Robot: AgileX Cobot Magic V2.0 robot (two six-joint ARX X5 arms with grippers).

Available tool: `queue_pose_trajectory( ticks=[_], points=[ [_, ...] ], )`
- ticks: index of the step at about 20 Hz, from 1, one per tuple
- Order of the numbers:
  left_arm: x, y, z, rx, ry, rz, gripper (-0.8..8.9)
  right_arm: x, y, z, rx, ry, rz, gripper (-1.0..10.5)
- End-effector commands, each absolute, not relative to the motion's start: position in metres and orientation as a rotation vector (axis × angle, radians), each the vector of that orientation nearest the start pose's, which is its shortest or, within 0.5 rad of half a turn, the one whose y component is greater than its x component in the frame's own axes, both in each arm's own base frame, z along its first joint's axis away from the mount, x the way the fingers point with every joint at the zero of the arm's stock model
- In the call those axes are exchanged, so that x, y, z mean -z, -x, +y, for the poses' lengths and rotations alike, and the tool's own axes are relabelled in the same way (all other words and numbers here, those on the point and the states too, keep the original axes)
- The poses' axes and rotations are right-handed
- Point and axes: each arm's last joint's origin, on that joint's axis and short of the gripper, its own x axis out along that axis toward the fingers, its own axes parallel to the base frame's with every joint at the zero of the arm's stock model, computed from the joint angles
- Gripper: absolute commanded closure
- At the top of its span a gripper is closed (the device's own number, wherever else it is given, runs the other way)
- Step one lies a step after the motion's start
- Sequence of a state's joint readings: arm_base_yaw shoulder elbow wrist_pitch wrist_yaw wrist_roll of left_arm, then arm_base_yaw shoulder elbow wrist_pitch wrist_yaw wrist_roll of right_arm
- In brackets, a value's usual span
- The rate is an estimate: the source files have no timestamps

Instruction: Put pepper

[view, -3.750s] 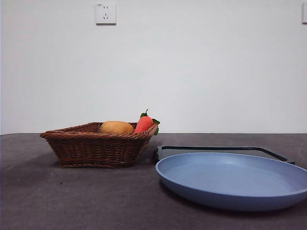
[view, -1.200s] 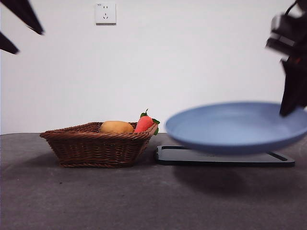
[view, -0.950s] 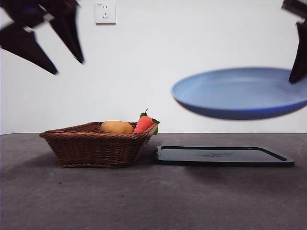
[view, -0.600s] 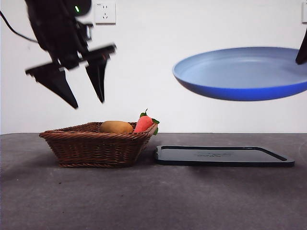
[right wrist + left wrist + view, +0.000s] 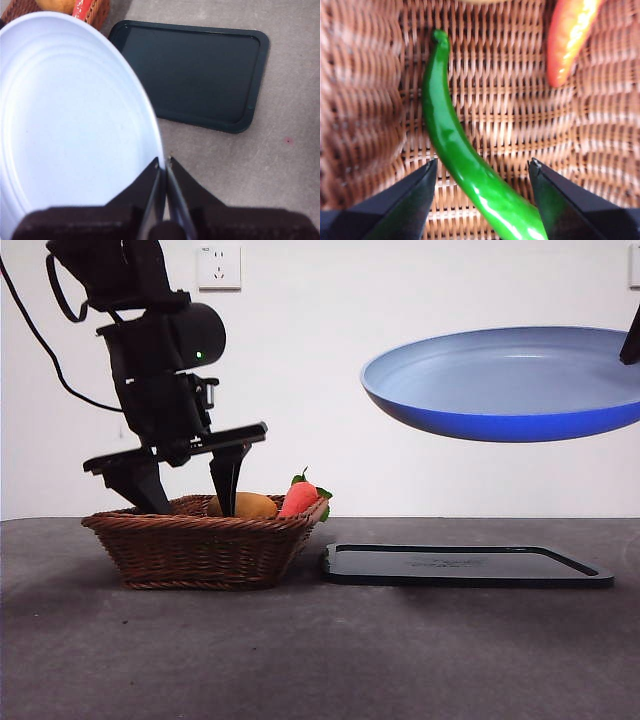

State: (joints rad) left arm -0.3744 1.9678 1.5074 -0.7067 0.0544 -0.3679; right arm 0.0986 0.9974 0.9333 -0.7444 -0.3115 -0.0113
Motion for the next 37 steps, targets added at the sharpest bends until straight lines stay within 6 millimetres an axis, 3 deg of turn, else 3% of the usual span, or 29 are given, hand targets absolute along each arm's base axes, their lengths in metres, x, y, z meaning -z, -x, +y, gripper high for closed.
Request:
queue_pose_trajectory(
  ticks=[1, 13, 19, 25, 30, 37],
  points=[
    [-0.192, -0.385, -0.156, 0.152, 0.131, 1.21, 4.9, -0.306, -0.191, 0.028, -0.394, -0.086, 0.784, 9.4],
    [-0.177, -0.391, -0.163, 0.137, 0.136, 1.199, 5.48, -0.307, -0.191, 0.028, -0.397, -0.078, 0.781, 9.4],
    [-0.18, -0.388, -0.162, 0.126, 0.162, 1.212, 6.9, -0.307, -0.191, 0.028, -0.397, -0.077, 0.782, 9.4],
    [-0.212, -0.385, -0.16, 0.143, 0.179, 1.137, 6.9, -0.306, -0.191, 0.028, -0.397, -0.077, 0.783, 9.4],
    [-0.253, -0.38, -0.158, 0.173, 0.199, 1.047, 6.91, -0.304, -0.193, 0.028, -0.396, -0.079, 0.794, 9.4],
    [-0.312, -0.346, -0.158, 0.372, 0.279, 0.964, 6.92, -0.283, -0.219, 0.031, -0.374, -0.126, 0.891, 9.4]
  ],
)
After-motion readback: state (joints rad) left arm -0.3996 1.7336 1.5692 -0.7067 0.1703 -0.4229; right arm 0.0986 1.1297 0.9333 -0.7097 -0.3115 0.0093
